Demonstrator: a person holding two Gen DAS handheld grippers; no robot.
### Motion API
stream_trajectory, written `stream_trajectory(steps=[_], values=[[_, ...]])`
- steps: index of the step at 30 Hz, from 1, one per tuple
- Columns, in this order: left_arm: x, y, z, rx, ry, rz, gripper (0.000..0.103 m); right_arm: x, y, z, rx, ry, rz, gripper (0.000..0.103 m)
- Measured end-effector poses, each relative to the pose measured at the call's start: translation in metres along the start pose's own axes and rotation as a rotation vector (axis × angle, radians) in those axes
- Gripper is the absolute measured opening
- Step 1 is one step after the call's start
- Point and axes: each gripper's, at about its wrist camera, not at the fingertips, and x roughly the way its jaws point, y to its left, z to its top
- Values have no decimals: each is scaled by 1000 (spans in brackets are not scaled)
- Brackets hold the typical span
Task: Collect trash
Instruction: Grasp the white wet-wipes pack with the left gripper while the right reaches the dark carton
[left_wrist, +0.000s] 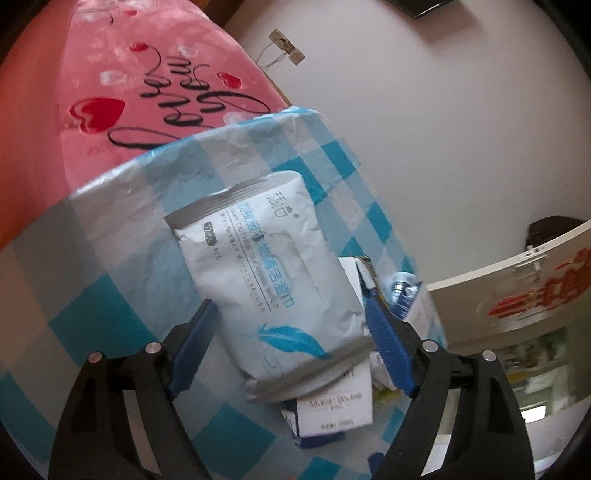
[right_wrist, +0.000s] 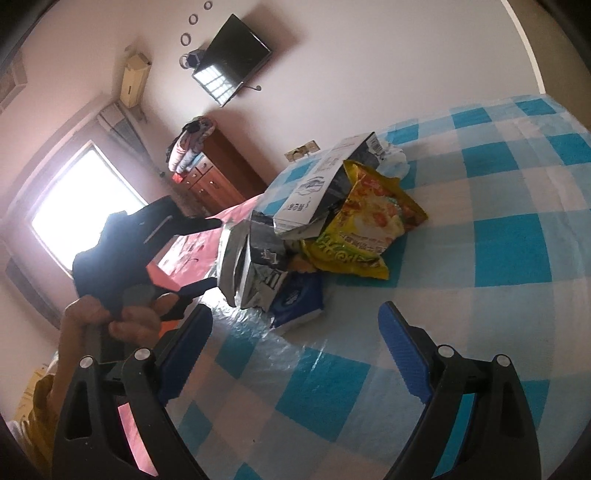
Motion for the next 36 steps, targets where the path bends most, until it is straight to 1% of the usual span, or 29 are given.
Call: stream_trajectory(steps=[7, 11, 13, 17, 19, 20, 22, 25, 30, 36], values=[[16, -15, 8, 76, -15, 161, 89, -2, -13, 1, 72, 3, 52, 90], [23, -17, 9, 109, -9, 202, 89, -3, -21, 0, 119, 10, 73, 90], [25, -17, 9, 129, -6, 208, 89, -3, -21, 1, 123, 13, 79, 90], [25, -14, 9, 136, -4, 195, 88, -2, -16, 1, 96, 22, 76, 90], [25, -14, 6, 153, -8, 187, 84, -2, -12, 1, 79, 24, 71, 90], [24, -12, 5, 162, -10, 182, 81, -2, -10, 1, 65, 25, 67, 90], [22, -10, 4, 175, -11, 162, 79, 1, -7, 2, 46, 30, 61, 90], [18, -9, 4, 206, -3, 135, 73, 4, 0, 1, 12, 41, 43, 90], [8, -11, 5, 277, 1, 72, 56, 8, 11, -1, -49, 51, 6, 90], [0, -5, 4, 330, 36, 27, 56, 13, 24, -4, -113, 42, -49, 90]])
